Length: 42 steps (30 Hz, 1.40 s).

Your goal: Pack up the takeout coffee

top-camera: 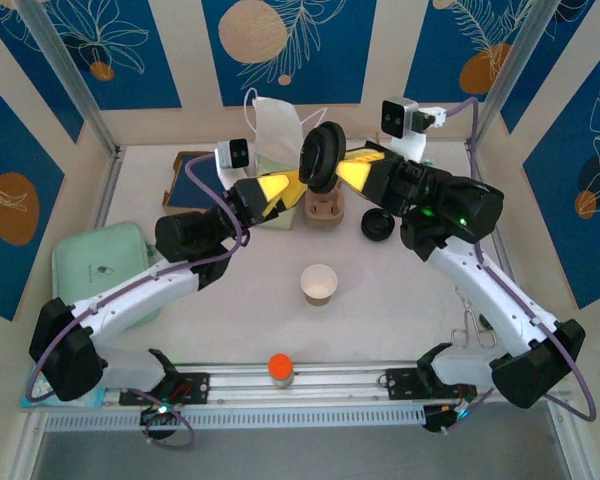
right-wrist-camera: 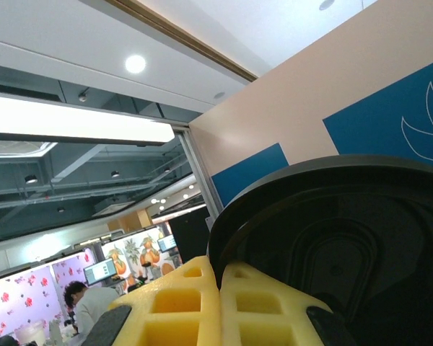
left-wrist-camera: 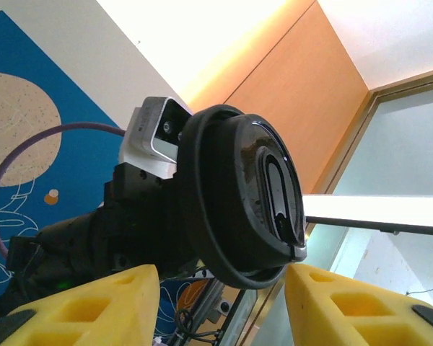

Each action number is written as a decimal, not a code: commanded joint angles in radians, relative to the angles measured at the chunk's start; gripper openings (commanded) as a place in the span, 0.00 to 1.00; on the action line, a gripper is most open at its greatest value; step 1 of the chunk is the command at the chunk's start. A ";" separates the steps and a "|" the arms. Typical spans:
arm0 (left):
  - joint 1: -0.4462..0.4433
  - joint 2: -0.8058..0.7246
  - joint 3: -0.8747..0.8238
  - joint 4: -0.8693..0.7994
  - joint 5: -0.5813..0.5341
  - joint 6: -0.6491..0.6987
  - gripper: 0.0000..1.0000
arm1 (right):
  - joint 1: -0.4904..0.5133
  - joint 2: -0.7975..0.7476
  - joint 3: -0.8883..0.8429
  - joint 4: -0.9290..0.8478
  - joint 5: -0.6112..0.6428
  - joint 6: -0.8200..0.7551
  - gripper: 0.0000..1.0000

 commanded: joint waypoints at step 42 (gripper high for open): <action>-0.021 0.015 0.047 0.076 -0.068 -0.050 0.39 | 0.034 0.061 -0.035 0.167 0.075 0.055 0.00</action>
